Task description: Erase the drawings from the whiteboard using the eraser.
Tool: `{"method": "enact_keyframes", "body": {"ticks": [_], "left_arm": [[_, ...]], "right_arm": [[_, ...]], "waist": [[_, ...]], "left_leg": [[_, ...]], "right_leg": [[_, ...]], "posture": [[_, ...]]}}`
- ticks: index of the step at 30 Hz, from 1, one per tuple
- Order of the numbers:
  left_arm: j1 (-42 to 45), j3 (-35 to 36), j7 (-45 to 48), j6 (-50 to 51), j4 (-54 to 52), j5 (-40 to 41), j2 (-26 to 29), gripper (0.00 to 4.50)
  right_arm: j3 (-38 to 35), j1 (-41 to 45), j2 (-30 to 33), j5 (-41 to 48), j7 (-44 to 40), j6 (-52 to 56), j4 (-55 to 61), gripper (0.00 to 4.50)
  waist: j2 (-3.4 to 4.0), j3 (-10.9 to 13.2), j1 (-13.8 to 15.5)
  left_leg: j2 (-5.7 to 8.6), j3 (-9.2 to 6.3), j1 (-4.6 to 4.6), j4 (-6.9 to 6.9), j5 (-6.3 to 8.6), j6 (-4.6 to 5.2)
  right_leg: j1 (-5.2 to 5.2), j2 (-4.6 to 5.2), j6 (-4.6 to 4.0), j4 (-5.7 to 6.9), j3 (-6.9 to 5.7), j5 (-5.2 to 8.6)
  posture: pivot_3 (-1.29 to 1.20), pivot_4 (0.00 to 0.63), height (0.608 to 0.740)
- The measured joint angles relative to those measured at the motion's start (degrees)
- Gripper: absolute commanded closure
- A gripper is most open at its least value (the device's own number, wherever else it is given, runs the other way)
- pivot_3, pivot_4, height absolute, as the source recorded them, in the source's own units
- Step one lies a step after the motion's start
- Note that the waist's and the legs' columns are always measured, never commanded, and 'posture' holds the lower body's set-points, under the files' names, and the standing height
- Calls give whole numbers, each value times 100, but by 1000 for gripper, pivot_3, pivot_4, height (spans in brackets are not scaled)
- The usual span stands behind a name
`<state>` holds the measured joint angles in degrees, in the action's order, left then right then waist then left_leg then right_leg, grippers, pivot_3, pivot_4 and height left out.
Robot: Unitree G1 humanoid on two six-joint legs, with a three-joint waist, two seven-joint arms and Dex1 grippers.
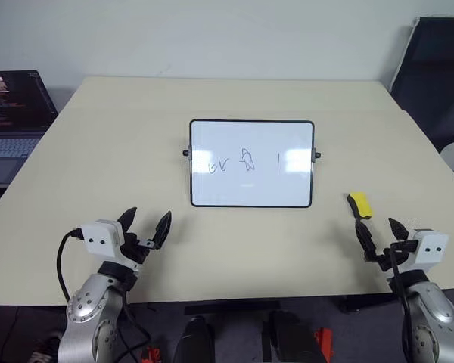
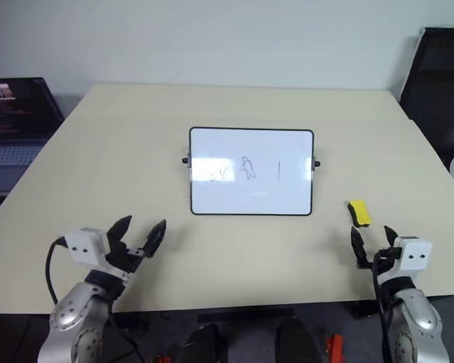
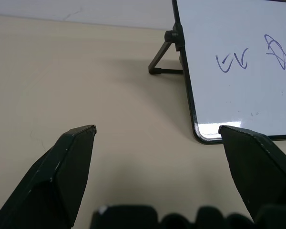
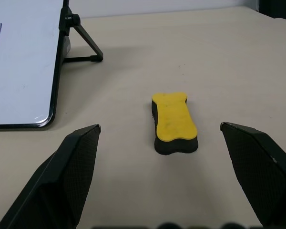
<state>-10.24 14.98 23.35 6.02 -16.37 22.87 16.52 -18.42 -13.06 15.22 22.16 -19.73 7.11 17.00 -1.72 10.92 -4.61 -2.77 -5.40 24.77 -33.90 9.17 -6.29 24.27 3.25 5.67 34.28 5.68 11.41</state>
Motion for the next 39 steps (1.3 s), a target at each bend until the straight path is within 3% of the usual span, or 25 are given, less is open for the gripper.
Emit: {"method": "enact_keyframes", "body": {"ticks": [8, 21, 25, 32, 39], "left_arm": [[203, -95, 149, -94, 160, -84, 53, 0], [364, 122, 600, -18, 571, -14, 681, 0], [587, 174, 1020, -18, 784, 10, 1135, 0], [976, 102, 2072, -21, 989, 154, 1809, 0], [1540, -297, 2964, -47, 1101, 64, 2412, 0]], "right_arm": [[83, -501, -45, -58, 9, 83, 407, 73], [752, -492, -28, -325, -19, 118, 800, 73], [905, -706, -10, -395, -64, 97, 1018, 73], [918, -592, 106, -517, -43, 214, 1233, 73], [903, -249, 594, -312, -69, 1071, 1587, 73]], "waist": [[1, -7, 1], [9, -22, -39], [7, -26, -21], [4, -38, 4], [3, -38, 33]], "left_leg": [[0, 2, 0, -2, 2, -2], [-4, 4, 3, -10, 6, 4], [-8, 15, 8, -8, 9, 11], [-13, 47, 0, -4, 9, 12], [-13, 46, -2, -3, -9, 40]], "right_leg": [[-4, 1, 0, -7, 1, 0], [1, 4, 0, -90, -4, 0], [-12, 8, -6, -117, -4, -3], [4, 19, -7, -23, -1, -4], [40, 17, -6, 47, 0, -3]], "posture": [[0, 150, 740], [0, 150, 740], [0, 150, 740], [0, 150, 740], [0, 150, 740]]}}
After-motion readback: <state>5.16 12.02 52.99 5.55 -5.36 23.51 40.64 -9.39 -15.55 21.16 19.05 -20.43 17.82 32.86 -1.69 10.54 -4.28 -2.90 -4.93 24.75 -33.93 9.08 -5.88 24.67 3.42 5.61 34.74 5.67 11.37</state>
